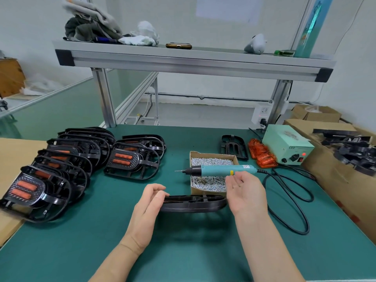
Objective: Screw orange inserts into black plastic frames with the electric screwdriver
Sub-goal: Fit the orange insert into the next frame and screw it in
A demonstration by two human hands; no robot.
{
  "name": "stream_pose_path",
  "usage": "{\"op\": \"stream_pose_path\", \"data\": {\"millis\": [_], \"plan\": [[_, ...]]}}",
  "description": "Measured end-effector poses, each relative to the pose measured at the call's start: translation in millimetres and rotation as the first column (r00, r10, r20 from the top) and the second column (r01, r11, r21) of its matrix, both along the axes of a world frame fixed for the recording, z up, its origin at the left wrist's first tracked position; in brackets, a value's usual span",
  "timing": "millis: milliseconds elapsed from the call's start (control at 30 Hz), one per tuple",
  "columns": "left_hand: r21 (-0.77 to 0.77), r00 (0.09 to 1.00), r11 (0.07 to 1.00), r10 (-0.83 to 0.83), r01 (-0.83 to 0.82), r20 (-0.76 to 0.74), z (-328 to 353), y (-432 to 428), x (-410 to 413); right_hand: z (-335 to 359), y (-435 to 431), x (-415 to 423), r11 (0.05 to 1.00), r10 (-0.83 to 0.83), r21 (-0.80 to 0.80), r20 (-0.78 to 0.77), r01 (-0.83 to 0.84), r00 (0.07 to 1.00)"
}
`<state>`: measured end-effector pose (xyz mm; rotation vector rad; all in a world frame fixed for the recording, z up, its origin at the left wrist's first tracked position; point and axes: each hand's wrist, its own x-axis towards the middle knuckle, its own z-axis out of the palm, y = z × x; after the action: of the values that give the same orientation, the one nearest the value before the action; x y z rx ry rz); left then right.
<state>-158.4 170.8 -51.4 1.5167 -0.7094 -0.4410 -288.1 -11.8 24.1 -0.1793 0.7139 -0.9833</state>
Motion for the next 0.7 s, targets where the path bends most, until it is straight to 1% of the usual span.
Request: {"op": "stream_pose_path", "data": {"millis": [33, 67, 100, 167, 200, 233, 300, 367, 433, 500, 533, 700], "plan": [[-0.001, 1.000, 1.000, 0.005, -0.005, 0.005, -3, -1, 2, -9, -4, 0, 0.996, -0.005, -0.089, -0.090, -0.003, 0.996], [-0.004, 1.000, 1.000, 0.014, -0.014, 0.010, -5, -1, 4, -13, -7, 1, 0.992, 0.009, -0.124, -0.128, -0.025, 0.992], [-0.015, 1.000, 1.000, 0.026, -0.026, 0.006, -7, -2, 5, -16, -1, 1, 0.979, 0.017, -0.195, -0.187, -0.054, 0.982], [-0.069, 0.997, 0.995, 0.064, -0.067, -0.040, -10, -3, 9, -17, -1, 0, 0.985, 0.074, -0.143, -0.190, -0.102, 0.979], [-0.104, 0.994, 0.990, 0.086, -0.093, -0.072, -11, -3, 11, -17, 2, -1, 0.976, 0.102, -0.167, -0.203, -0.137, 0.974], [-0.134, 0.990, 0.985, 0.100, -0.113, -0.103, -11, -4, 13, -20, 3, -3, 0.956, 0.132, -0.223, -0.259, -0.192, 0.957], [-0.172, 0.983, 0.977, 0.099, -0.125, -0.155, -13, -5, 16, -23, 7, -7, 0.882, 0.181, -0.352, -0.363, -0.314, 0.914], [-0.191, 0.979, 0.974, 0.086, -0.122, -0.185, -14, -6, 17, -26, 11, -9, 0.733, 0.217, -0.496, -0.477, -0.465, 0.852], [-0.200, 0.976, 0.971, 0.095, -0.135, -0.195, -14, -6, 17, -27, 17, -7, 0.569, 0.232, -0.568, -0.583, -0.595, 0.779], [-0.214, 0.973, 0.964, 0.113, -0.157, -0.202, -13, -7, 15, -28, 22, -6, 0.461, 0.243, -0.601, -0.622, -0.653, 0.744], [-0.223, 0.970, 0.961, 0.118, -0.165, -0.211, -12, -7, 15, -28, 24, -5, 0.436, 0.244, -0.613, -0.624, -0.659, 0.742], [-0.246, 0.949, 0.947, 0.133, -0.207, -0.286, -5, -7, 14, -25, 22, -5, 0.372, 0.168, -0.664, -0.639, -0.649, 0.750]]}}
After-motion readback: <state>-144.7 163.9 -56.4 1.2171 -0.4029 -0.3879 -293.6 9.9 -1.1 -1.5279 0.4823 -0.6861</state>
